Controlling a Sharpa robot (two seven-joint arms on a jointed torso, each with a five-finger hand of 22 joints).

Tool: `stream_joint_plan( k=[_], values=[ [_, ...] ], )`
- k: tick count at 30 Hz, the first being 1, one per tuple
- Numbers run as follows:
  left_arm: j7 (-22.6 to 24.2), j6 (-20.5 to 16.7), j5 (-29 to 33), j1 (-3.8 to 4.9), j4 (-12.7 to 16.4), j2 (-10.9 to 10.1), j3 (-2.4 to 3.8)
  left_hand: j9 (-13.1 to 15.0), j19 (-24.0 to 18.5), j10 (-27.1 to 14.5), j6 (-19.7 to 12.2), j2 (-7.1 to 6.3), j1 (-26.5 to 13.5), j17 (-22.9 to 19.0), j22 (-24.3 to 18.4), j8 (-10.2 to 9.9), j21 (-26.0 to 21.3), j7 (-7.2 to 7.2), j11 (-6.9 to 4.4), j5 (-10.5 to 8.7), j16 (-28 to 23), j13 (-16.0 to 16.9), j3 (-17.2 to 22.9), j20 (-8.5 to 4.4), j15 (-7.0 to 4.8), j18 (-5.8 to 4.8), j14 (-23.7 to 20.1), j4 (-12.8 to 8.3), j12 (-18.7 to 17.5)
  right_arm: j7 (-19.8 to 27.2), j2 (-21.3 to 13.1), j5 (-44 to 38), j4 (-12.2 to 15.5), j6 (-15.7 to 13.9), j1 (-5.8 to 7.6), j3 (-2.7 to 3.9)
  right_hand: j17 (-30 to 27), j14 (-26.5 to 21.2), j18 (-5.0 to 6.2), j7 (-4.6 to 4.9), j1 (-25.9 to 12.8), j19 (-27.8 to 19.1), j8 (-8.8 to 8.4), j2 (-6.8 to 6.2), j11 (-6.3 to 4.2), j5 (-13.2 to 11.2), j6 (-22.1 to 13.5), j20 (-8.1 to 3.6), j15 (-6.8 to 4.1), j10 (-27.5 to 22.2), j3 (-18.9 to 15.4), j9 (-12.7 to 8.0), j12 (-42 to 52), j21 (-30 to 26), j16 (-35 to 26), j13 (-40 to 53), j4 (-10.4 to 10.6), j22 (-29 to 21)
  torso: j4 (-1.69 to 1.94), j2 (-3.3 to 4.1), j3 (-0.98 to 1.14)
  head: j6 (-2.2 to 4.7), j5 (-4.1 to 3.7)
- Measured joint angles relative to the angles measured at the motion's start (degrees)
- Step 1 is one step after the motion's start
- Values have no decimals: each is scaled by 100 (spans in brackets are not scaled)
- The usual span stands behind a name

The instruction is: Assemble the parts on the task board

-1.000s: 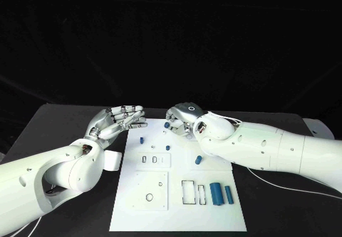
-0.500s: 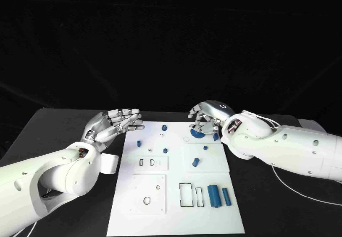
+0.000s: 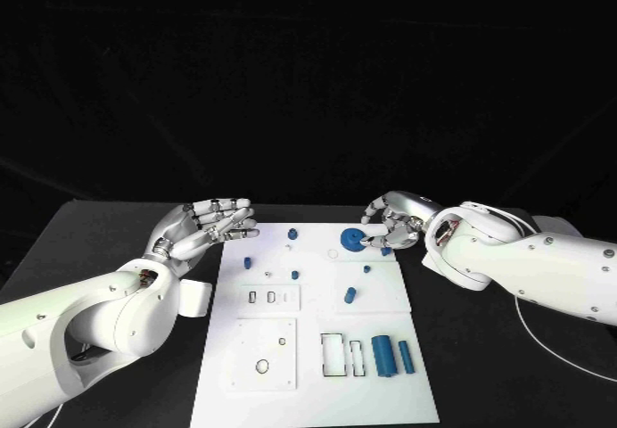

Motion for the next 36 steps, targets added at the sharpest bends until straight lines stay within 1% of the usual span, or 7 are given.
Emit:
stream_joint_plan(
  k=[3,4,11,13,22,24,36],
  values=[
    [-1,4,0,0,0,0,-1,0,0,0,0,0,0,2,0,0,0,0,0,0,0,0,0,0,0,0,0,0,0,-50,81,49,-92,110,-23,-3,0,0,0,-4,22,0,0,22,0,0,-56,3,40,0,-62,5,92,0,23,0,28,0,2,3,-1,1,-4],
    [-1,6,0,0,0,0,-2,0,0,0,0,0,0,1,0,0,0,0,0,0,0,0,0,0,0,0,0,0,0,-64,107,59,-118,135,-30,-4,0,0,0,11,22,-3,0,22,0,0,-71,37,40,0,-78,5,92,0,23,0,44,0,5,3,-2,-1,-7],
    [-2,12,0,0,0,0,-2,0,0,0,0,0,0,1,0,0,0,0,0,0,0,0,0,0,0,0,0,0,0,-145,281,91,-284,240,-64,-9,-1,0,0,31,45,-1,0,45,21,0,-93,41,40,20,-108,5,91,0,24,0,75,-1,15,3,-9,-31,-12],
    [-3,13,0,0,-2,0,-2,0,0,0,0,0,0,1,0,0,0,0,0,0,0,0,0,0,0,0,0,0,0,-164,320,91,-321,247,-67,-9,-1,0,0,11,45,-1,0,45,21,0,-113,41,40,20,-108,6,91,0,46,0,75,-1,18,3,-10,-39,-12],
    [-6,20,0,0,-5,1,-1,1,0,0,0,0,0,1,1,0,0,0,0,0,0,0,0,0,0,0,0,0,0,-237,449,87,-461,238,-74,-9,-2,0,0,29,75,-1,0,76,21,0,-132,40,40,20,-123,5,114,-1,46,-1,90,-1,14,2,-13,-51,-2],
    [-6,21,0,0,-4,1,-1,1,0,0,0,0,0,0,1,0,0,0,0,0,0,0,0,0,0,0,0,0,0,-249,459,80,-478,231,-74,-9,-2,0,0,29,105,-1,0,102,21,0,-132,40,40,20,-124,5,114,-1,46,-1,90,-2,14,1,-13,-54,-2],
    [-13,33,0,0,-8,1,-1,1,-1,0,0,0,0,0,-4,0,0,0,0,0,0,0,0,0,0,0,0,0,0,-322,546,-18,-535,166,-76,-10,-3,-21,1,29,196,-1,43,105,21,-1,-132,40,60,20,-123,9,147,-5,68,-2,90,-2,9,0,-9,-61,12]
  ],
)
